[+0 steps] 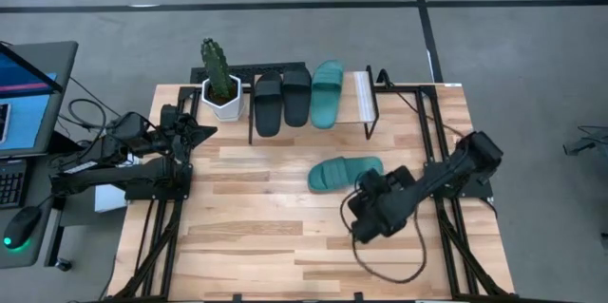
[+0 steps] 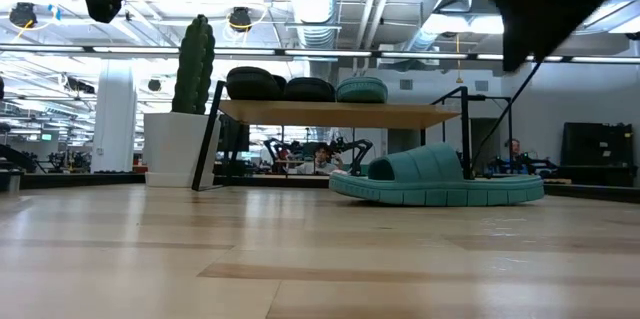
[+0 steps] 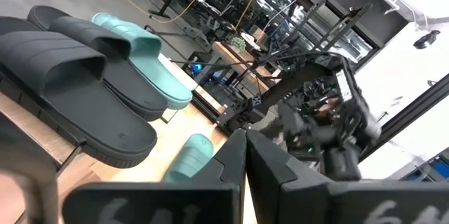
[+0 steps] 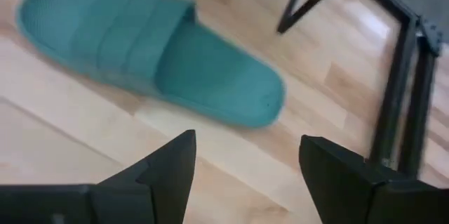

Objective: Pick and place slides into the shelf
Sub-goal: Put the green slide on the shelf

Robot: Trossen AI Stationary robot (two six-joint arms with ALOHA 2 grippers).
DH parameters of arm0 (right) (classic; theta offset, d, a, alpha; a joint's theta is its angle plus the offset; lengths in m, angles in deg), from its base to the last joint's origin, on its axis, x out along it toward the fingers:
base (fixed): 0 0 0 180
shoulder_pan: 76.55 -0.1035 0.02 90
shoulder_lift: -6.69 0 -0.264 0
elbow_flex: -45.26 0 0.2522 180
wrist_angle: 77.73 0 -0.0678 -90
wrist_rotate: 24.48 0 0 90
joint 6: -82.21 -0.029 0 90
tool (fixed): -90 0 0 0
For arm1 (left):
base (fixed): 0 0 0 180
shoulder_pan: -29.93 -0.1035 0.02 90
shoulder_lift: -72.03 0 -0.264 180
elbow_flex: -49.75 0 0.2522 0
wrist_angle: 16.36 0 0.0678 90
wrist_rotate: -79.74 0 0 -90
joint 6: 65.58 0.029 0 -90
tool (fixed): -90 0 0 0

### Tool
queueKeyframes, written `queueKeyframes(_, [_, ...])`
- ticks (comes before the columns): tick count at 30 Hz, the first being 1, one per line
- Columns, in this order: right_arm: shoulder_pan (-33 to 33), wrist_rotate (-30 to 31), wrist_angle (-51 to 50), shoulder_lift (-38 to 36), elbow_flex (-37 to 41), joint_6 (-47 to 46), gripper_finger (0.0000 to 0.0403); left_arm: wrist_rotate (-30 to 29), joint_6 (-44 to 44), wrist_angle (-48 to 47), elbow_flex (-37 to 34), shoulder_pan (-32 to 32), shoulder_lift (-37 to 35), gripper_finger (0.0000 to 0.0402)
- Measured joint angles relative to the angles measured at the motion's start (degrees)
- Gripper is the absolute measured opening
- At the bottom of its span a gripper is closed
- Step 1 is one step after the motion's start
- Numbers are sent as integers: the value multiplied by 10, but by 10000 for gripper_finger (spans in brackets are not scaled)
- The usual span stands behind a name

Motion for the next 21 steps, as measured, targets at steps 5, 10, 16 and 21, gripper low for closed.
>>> queueKeyframes(5, [8, -33, -4, 45, 41, -57, 239, 0, -1, 0, 0, 0, 0, 0])
queueKeyframes(10, [27, -52, 8, 65, 84, -107, 239, 0, -10, 2, 0, 0, 0, 0])
queueKeyframes(16, [60, -69, 72, 50, 115, -89, 239, -9, -11, 2, 0, 0, 0, 0])
queueKeyframes(21, [89, -61, 97, 47, 122, -36, 224, -20, -11, 2, 0, 0, 0, 0])
